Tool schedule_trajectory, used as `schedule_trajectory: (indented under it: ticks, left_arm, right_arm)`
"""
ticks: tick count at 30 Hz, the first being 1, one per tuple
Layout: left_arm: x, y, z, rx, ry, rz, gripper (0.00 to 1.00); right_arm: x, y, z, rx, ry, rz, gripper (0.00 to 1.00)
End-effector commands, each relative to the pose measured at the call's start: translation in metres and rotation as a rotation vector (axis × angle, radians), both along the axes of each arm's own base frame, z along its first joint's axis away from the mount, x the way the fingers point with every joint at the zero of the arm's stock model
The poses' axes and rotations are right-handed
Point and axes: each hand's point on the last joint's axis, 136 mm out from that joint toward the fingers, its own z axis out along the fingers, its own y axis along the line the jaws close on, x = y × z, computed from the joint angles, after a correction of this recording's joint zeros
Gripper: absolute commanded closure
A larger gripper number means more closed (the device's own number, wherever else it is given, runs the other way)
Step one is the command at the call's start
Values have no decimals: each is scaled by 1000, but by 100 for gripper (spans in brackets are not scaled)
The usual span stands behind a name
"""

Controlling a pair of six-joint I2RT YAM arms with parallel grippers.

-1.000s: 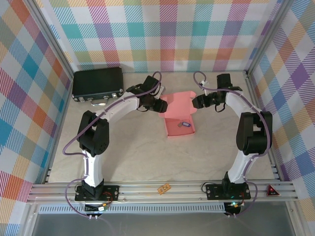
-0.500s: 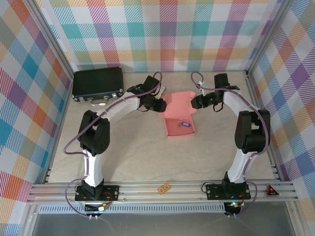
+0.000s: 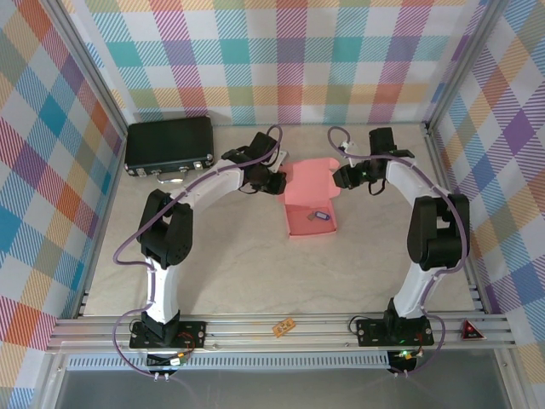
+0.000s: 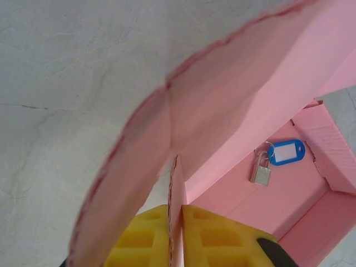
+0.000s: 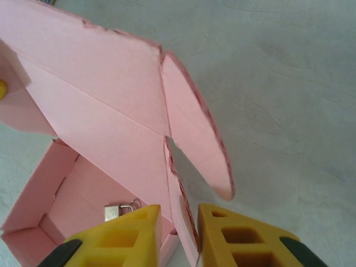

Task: Fold the paper box

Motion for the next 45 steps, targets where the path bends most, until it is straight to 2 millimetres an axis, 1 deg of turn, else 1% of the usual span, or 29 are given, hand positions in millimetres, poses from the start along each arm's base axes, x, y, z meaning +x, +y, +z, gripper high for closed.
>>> schedule_trajectory:
  ticks: [1, 5, 8, 14, 20, 22, 29, 36, 37, 45]
  left_arm:
    - [10, 0, 8, -7, -28, -1, 89]
    - [15, 0, 11, -4, -54, 5, 91]
    - [20, 0, 14, -2, -81, 15, 94]
    - [32, 2, 21, -14, -152, 49, 96]
    - [39, 1, 28, -68, -232, 101, 97]
    - [42, 1, 35, -96, -275, 116, 97]
    - [39, 4, 43, -148, -360, 155, 97]
    - [35, 2, 49, -176, -411, 175, 96]
    - [34, 2, 49, -179, -414, 179, 96]
    - [30, 0, 42, -207, -427, 233, 95]
  right_arm:
    - [-4, 4, 11, -1, -38, 2, 79]
    - [-4, 7, 15, -6, -74, -22, 86]
    - [-2, 8, 20, -6, -111, -52, 89]
    - [6, 4, 26, -43, -193, -151, 90]
    - [9, 13, 32, -87, -305, -225, 90]
    - [9, 17, 34, -97, -338, -240, 90]
    - [8, 22, 38, -141, -439, -322, 90]
    - [5, 27, 48, -131, -524, -372, 90]
    - [4, 28, 49, -109, -521, -402, 90]
    - [-1, 33, 41, -98, -533, -483, 91]
